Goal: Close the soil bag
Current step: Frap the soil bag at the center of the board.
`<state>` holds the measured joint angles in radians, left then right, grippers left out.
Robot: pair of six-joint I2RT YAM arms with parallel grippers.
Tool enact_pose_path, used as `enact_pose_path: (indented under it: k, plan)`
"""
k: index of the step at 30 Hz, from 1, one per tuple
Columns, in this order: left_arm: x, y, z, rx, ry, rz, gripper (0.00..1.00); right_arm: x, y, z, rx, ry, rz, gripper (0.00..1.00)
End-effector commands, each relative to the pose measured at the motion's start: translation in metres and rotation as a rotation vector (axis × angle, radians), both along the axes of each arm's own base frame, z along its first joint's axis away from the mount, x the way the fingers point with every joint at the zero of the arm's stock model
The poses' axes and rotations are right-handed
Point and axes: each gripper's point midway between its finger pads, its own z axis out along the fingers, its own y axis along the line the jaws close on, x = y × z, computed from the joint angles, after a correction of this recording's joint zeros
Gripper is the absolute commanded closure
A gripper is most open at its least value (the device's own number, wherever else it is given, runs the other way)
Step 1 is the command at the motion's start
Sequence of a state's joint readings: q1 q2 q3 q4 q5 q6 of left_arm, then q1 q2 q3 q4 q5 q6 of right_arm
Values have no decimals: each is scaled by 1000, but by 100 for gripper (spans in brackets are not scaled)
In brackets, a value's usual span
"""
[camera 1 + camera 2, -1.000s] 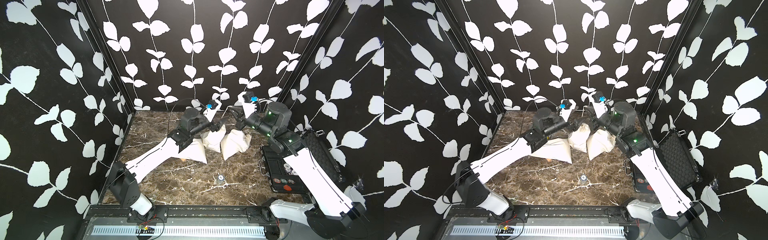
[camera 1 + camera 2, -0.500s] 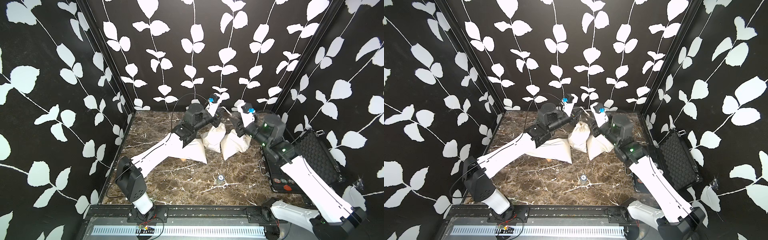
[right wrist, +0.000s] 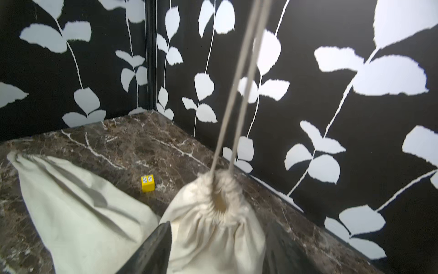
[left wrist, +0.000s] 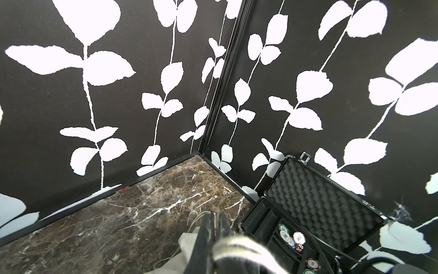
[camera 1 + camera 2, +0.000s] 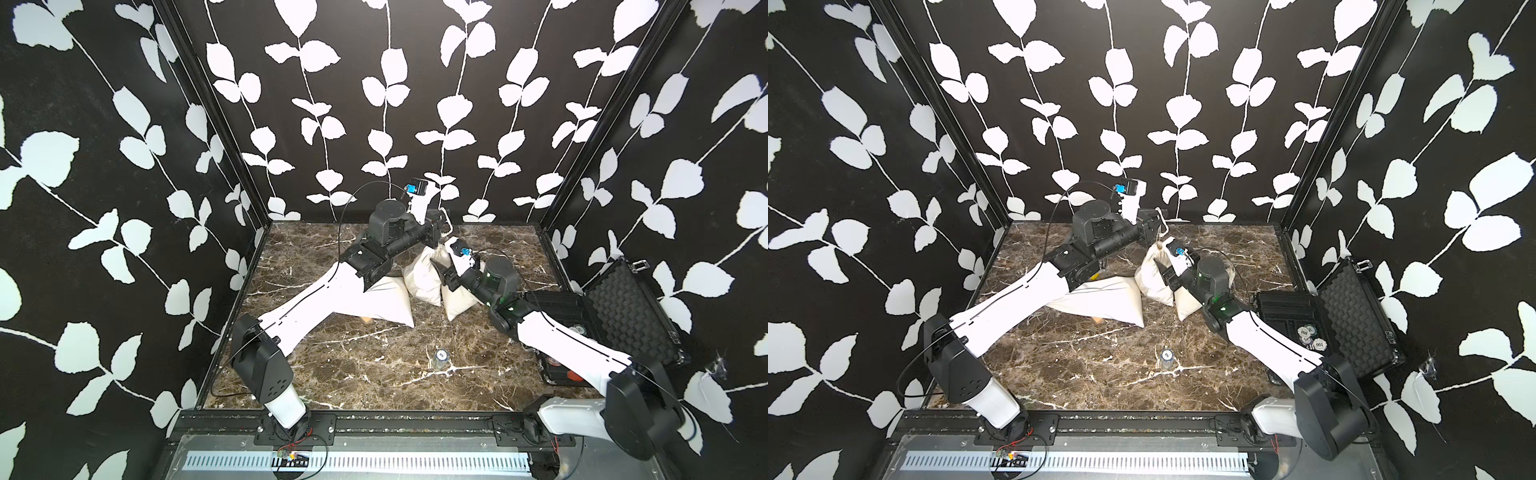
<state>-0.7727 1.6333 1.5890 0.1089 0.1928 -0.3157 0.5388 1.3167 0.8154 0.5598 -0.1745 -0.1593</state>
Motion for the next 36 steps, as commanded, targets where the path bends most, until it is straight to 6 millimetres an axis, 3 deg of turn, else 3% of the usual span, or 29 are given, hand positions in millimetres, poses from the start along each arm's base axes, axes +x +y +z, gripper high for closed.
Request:
enact_pose_path:
  k: [1,4,7,10,12,15,16,18,21,24,26,28,30,32,36]
  plan:
    - [-12,6,34,-71,-31,-23,100,-2,7,72,150,-206,31,35]
    - [-13,6,36,-77,-29,-26,100,5,13,75,169,-208,41,41]
    - [-16,7,42,-83,-41,-33,100,16,20,70,171,-191,44,59]
    - [-19,20,57,-88,-90,7,100,29,25,46,148,-141,26,77]
    - [-20,35,75,-103,-118,31,100,41,25,14,101,-81,-10,85]
    - [-20,60,105,-138,-140,58,100,53,18,-40,28,6,-79,88]
    - [-15,74,114,-150,-152,88,100,58,15,-73,-16,62,-109,88]
    - [-15,95,138,-160,-202,123,100,60,6,-116,-74,137,-161,87]
    - [-26,113,168,-147,-277,156,100,64,-7,-151,-132,193,-227,86]
    - [-36,127,191,-159,-322,179,100,69,-16,-142,-165,181,-271,86]
    - [-41,136,201,-165,-340,191,100,70,-20,-120,-204,167,-288,87]
    - [-47,144,210,-157,-368,203,100,70,-25,-85,-218,127,-301,87]
    - [-52,153,219,-163,-392,219,100,74,-32,-75,-250,105,-333,87]
    - [-54,161,224,-175,-400,232,100,83,-47,-85,-283,141,-386,86]
    - [-44,173,216,-181,-369,264,100,89,-58,-150,-340,327,-405,85]
